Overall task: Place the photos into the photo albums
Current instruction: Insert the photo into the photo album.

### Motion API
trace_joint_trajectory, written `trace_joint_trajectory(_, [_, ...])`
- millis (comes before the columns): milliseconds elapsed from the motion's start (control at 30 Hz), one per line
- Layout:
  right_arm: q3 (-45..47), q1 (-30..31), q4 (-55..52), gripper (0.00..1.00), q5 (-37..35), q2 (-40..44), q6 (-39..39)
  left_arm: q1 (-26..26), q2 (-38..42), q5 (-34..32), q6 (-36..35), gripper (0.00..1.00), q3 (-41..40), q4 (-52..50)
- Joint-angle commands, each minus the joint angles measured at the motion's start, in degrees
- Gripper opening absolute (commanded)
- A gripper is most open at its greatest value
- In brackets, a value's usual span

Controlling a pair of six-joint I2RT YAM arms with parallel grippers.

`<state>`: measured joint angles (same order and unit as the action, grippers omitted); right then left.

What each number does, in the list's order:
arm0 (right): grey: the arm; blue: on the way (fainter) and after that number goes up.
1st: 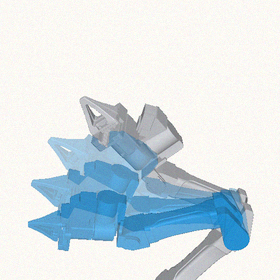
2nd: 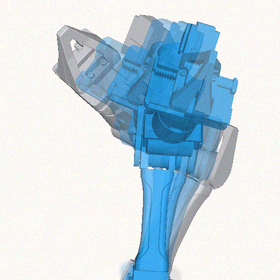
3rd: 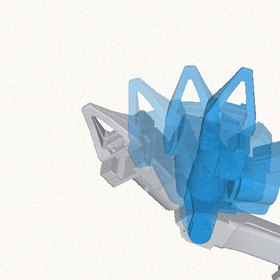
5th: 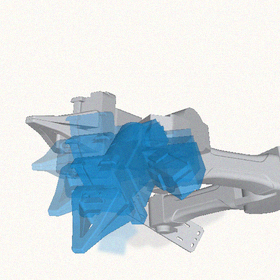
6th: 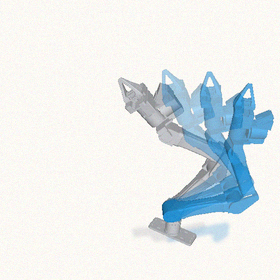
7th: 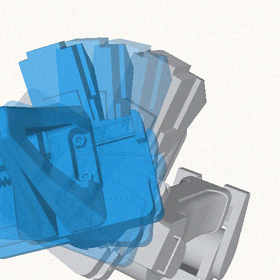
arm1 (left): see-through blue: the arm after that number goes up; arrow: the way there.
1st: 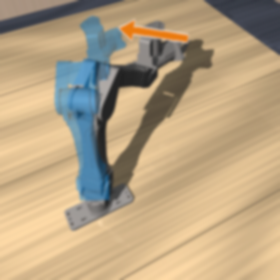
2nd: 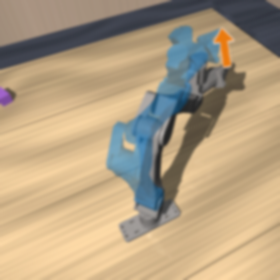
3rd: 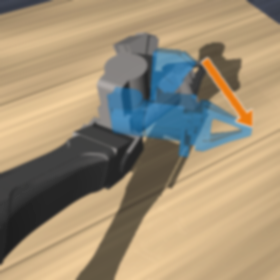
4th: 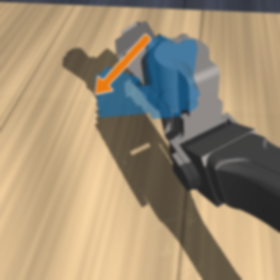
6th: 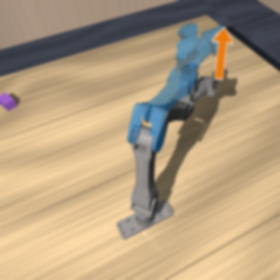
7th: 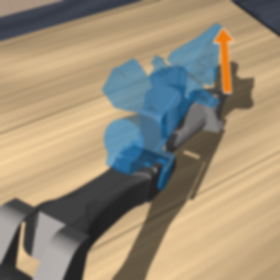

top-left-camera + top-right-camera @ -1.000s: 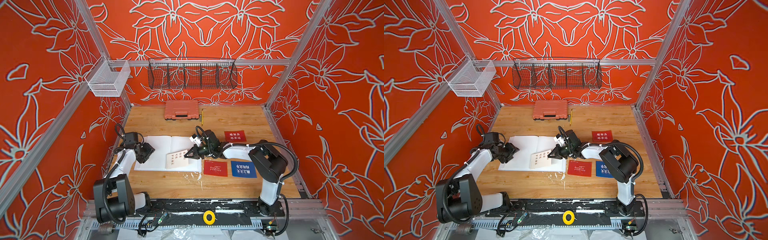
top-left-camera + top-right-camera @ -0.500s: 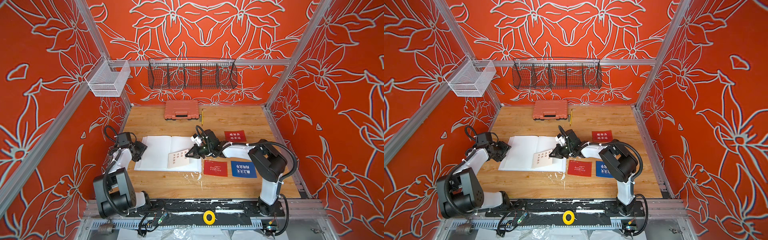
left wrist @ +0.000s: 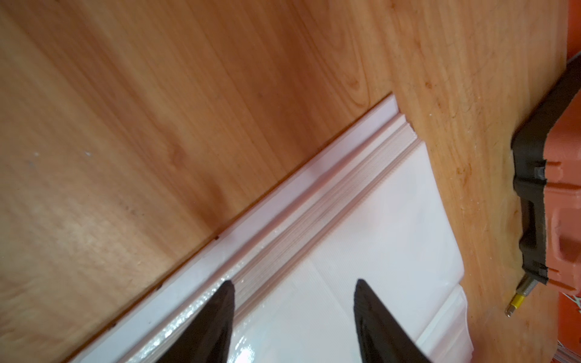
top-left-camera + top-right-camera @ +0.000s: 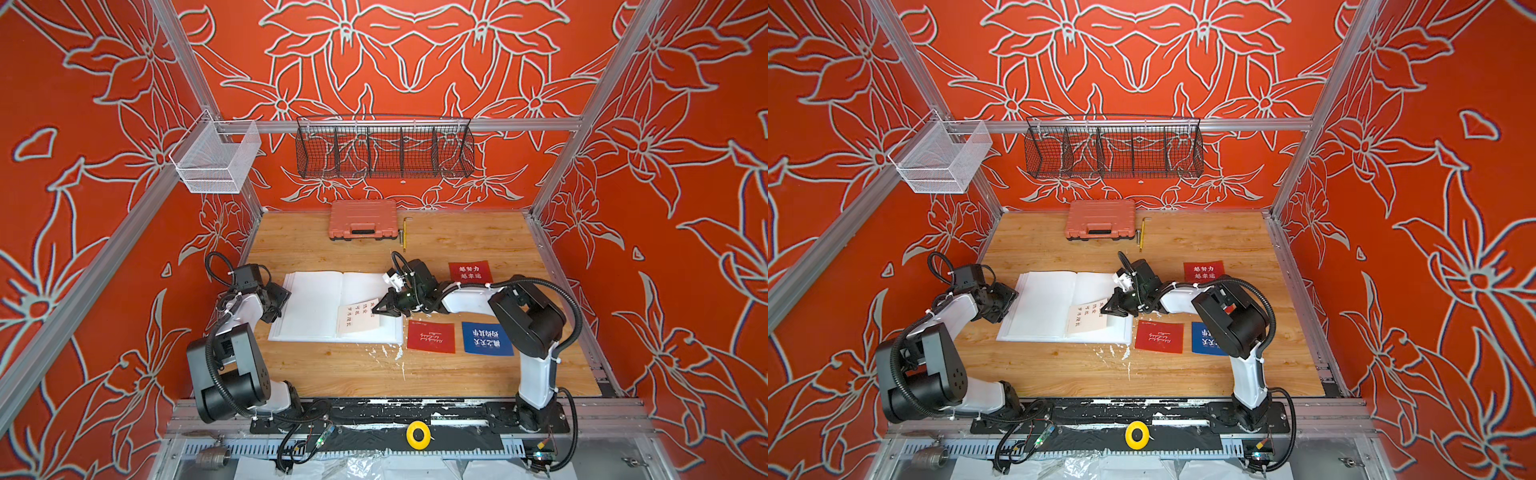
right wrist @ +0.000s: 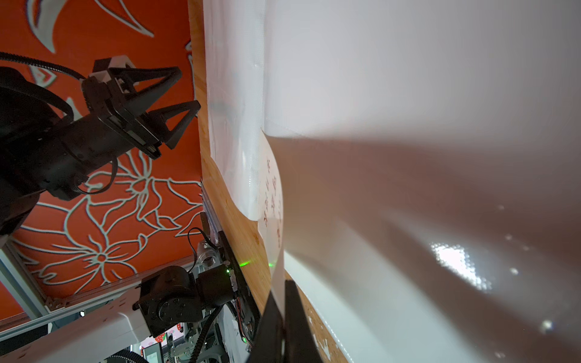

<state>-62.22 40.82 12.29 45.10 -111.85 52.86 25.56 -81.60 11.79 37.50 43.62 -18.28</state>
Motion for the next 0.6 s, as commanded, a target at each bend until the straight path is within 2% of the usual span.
trace_joint_trajectory(0, [-1.3, -0.1, 0.4, 0.00, 0.0, -1.5, 1.1, 0.3, -1.4, -2.0, 0.5, 0.59, 0.9, 0.6])
trace_joint_trajectory(567, [-1.9, -0.2, 6.2, 0.00, 2.6, -5.0, 3.6, 0.3, -5.6, -0.1, 0.8, 0.58, -1.1, 2.1])
